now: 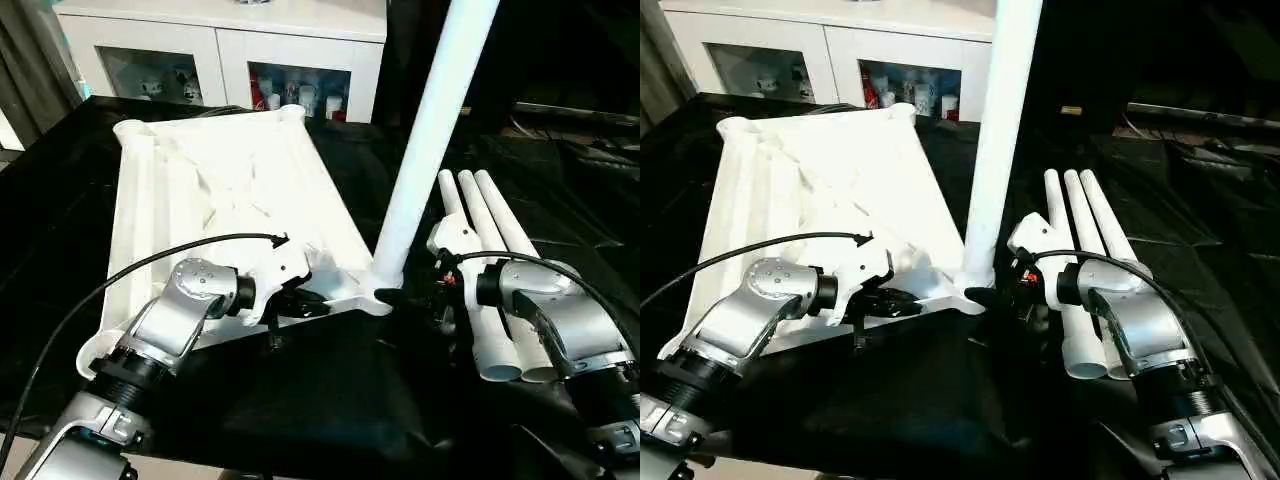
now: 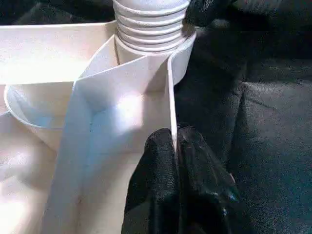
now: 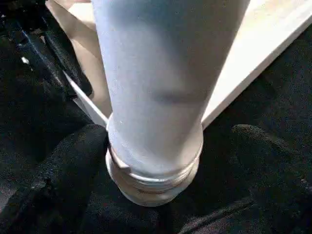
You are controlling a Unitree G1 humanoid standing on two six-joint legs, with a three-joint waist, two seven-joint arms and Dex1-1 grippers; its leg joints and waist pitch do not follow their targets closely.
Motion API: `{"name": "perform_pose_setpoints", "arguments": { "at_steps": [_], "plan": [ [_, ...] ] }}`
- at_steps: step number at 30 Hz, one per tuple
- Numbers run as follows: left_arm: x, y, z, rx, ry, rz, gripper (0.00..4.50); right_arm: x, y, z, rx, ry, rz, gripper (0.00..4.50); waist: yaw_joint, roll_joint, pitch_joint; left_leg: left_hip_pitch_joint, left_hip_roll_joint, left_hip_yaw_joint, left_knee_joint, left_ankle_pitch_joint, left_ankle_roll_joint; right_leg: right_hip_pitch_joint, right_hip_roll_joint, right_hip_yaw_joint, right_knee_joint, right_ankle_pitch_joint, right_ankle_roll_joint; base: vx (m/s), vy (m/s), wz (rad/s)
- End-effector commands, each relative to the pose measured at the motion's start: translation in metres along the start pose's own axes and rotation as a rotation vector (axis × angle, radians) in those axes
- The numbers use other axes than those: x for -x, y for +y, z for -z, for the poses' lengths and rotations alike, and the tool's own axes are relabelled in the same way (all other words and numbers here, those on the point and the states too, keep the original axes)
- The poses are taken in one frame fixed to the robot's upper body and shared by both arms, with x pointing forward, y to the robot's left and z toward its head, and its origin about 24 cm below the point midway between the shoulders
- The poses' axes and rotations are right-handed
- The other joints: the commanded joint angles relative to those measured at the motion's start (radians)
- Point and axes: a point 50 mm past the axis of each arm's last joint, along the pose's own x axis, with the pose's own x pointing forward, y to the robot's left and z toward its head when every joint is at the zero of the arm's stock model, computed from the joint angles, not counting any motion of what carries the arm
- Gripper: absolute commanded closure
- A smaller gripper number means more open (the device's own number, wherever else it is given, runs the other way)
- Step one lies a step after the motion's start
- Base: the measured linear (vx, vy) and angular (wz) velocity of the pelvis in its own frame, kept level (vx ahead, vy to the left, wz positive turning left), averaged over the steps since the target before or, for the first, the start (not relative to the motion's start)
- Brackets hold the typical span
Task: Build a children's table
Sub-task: Rotate leg to tighten
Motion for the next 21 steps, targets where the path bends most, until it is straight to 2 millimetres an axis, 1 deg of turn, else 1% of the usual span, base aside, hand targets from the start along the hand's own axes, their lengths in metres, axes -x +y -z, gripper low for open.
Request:
{"name": "perform_pose_setpoints", "arguments": {
  "at_steps": [1,2,4,5,10,11,13,15,16,17,18,20,21],
  "plan": [
    [-0.003,-0.005,-0.019,-0.059,-0.074,0.05,4.5,-0.001,0.0,0.0,0.002,0.005,-0.01,0.07,-0.001,-0.005,-0.077,0.016,0.063,-0.031,-0.064,-0.151,0.054,0.055,-0.103,0.068,-0.08,-0.262,-0.169,0.0,0.0,0.0],
    [-0.004,-0.005,-0.019,-0.06,-0.074,0.049,4.5,-0.002,0.0,0.0,0.002,0.005,-0.012,0.07,-0.001,-0.005,-0.077,0.015,0.063,-0.032,-0.064,-0.149,0.054,0.056,-0.104,0.068,-0.08,-0.262,-0.169,0.0,0.0,0.0],
    [-0.004,-0.005,-0.019,-0.06,-0.072,0.048,4.5,-0.003,0.001,0.001,0.002,0.009,-0.015,0.33,-0.001,-0.005,-0.077,0.016,0.063,-0.032,-0.064,-0.146,0.055,0.055,-0.102,0.067,-0.08,-0.26,-0.169,0.0,0.0,0.0],
    [-0.005,-0.005,-0.019,-0.059,-0.071,0.047,4.5,-0.004,0.001,0.002,0.002,0.01,-0.018,0.33,-0.001,-0.005,-0.078,0.017,0.063,-0.032,-0.064,-0.147,0.054,0.055,-0.103,0.067,-0.08,-0.261,-0.169,0.0,0.0,0.0],
    [-0.004,-0.006,-0.019,-0.057,-0.068,0.045,4.5,-0.007,0.002,0.001,-0.003,-0.001,-0.023,0.81,0.0,-0.006,-0.08,0.015,0.062,-0.031,-0.062,-0.14,0.054,0.057,-0.104,0.067,-0.078,-0.253,-0.168,0.0,0.0,0.0],
    [-0.004,-0.006,-0.018,-0.056,-0.067,0.044,4.5,-0.007,0.002,0.001,-0.004,-0.002,-0.024,0.96,0.0,-0.005,-0.079,0.015,0.062,-0.032,-0.063,-0.139,0.055,0.056,-0.103,0.068,-0.077,-0.25,-0.17,0.0,0.0,0.0],
    [-0.004,-0.006,-0.018,-0.055,-0.065,0.044,4.5,-0.007,0.002,0.001,-0.004,-0.004,-0.026,1.03,-0.001,-0.006,-0.079,0.014,0.062,-0.031,-0.062,-0.137,0.057,0.056,-0.103,0.067,-0.077,-0.25,-0.17,0.0,0.0,0.0],
    [-0.004,-0.006,-0.017,-0.053,-0.063,0.042,4.5,-0.008,0.003,0.001,-0.005,-0.005,-0.029,1.3,-0.001,-0.006,-0.078,0.015,0.062,-0.032,-0.062,-0.137,0.057,0.056,-0.102,0.067,-0.077,-0.252,-0.168,0.0,0.0,0.0],
    [-0.003,-0.005,-0.017,-0.051,-0.062,0.04,4.5,-0.008,0.003,0.001,-0.006,-0.006,-0.032,1.3,-0.001,-0.007,-0.078,0.015,0.062,-0.031,-0.062,-0.137,0.058,0.055,-0.102,0.067,-0.077,-0.248,-0.168,0.0,0.0,0.0],
    [-0.003,-0.005,-0.017,-0.051,-0.062,0.04,4.5,-0.008,0.003,0.001,-0.006,-0.006,-0.032,1.42,-0.001,-0.007,-0.078,0.015,0.062,-0.031,-0.062,-0.136,0.059,0.056,-0.102,0.067,-0.077,-0.247,-0.168,0.0,0.0,0.0],
    [-0.003,-0.005,-0.016,-0.048,-0.062,0.039,4.5,-0.009,0.003,0.002,-0.01,-0.01,-0.032,1.42,-0.001,-0.006,-0.077,0.014,0.062,-0.031,-0.063,-0.138,0.059,0.056,-0.103,0.067,-0.078,-0.255,-0.167,0.0,0.0,0.0],
    [-0.003,-0.004,-0.016,-0.036,-0.068,0.025,4.5,-0.011,0.003,0.002,-0.023,-0.025,-0.019,1.64,-0.001,-0.007,-0.078,0.014,0.061,-0.031,-0.062,-0.139,0.059,0.056,-0.103,0.067,-0.079,-0.261,-0.164,0.0,0.0,0.0],
    [-0.003,-0.003,-0.016,-0.026,-0.073,0.01,4.5,-0.012,0.003,0.002,-0.037,-0.038,-0.002,1.64,-0.002,-0.007,-0.078,0.014,0.061,-0.031,-0.062,-0.138,0.058,0.055,-0.103,0.067,-0.078,-0.261,-0.164,0.0,0.0,0.0]
  ]
}}
